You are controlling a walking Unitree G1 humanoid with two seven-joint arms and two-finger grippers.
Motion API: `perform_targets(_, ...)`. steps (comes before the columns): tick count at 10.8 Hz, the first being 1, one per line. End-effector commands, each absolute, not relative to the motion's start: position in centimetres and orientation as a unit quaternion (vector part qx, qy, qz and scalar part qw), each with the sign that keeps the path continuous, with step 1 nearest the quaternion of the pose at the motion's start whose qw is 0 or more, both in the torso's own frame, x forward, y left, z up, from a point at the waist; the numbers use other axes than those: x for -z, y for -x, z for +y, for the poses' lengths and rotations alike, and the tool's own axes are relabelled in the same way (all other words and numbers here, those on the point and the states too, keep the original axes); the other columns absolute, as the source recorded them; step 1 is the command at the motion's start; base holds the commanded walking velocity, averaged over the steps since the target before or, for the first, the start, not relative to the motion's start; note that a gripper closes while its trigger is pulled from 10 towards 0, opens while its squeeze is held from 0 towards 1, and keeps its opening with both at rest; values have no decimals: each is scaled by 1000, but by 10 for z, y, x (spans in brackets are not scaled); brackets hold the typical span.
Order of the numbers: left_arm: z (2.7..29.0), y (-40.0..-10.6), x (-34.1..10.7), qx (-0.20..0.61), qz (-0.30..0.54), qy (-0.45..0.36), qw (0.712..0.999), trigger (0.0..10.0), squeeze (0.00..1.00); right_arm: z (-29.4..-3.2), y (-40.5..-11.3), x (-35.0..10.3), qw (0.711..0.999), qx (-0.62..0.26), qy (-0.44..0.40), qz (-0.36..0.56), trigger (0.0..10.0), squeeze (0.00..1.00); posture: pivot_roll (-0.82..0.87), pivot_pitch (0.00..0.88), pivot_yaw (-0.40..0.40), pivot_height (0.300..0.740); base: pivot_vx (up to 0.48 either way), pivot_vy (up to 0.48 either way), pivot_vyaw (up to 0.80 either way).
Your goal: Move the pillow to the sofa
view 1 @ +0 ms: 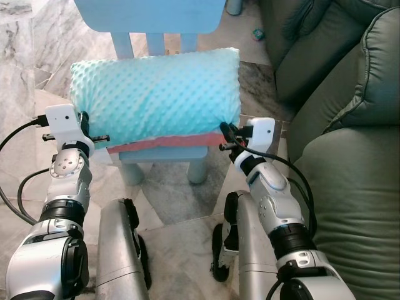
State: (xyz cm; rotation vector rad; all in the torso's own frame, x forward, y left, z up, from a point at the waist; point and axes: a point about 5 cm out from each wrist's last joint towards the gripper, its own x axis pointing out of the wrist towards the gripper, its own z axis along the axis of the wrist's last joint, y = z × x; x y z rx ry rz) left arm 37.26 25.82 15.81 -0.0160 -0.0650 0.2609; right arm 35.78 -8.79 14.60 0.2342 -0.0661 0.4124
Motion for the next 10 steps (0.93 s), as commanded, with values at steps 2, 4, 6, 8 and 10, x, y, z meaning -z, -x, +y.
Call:
perform_targets(2,263,-369,-151,-140,-16,8,990,10000,0,-84,-352,-140,971,-206,-120,-21,10000,0,-59,370,-39,534,0,0,0)
perform_targets(4,261,-368,-148,-137,-11,10,990,10000,0,-83,-347,-133,971,-208,-114,-12,10000,0,-58,371,-39,534,0,0,0)
perform_targets(6,258,-368,-146,-133,-9,18,991,10000,0,-81,-346,-133,971,-208,-116,-8,10000,0,-62,370,-39,534,0,0,0)
perform_targets(8,256,-370,-151,-128,-23,17,991,8157,0,-82,-345,-138,969,-204,-136,-25,0,0,-61,368,-41,534,0,0,0)
perform_targets(10,258,-369,-154,-126,-33,10,991,0,0,-83,-345,-137,969,-204,-135,-24,0,0,-63,369,-41,534,0,0,0)
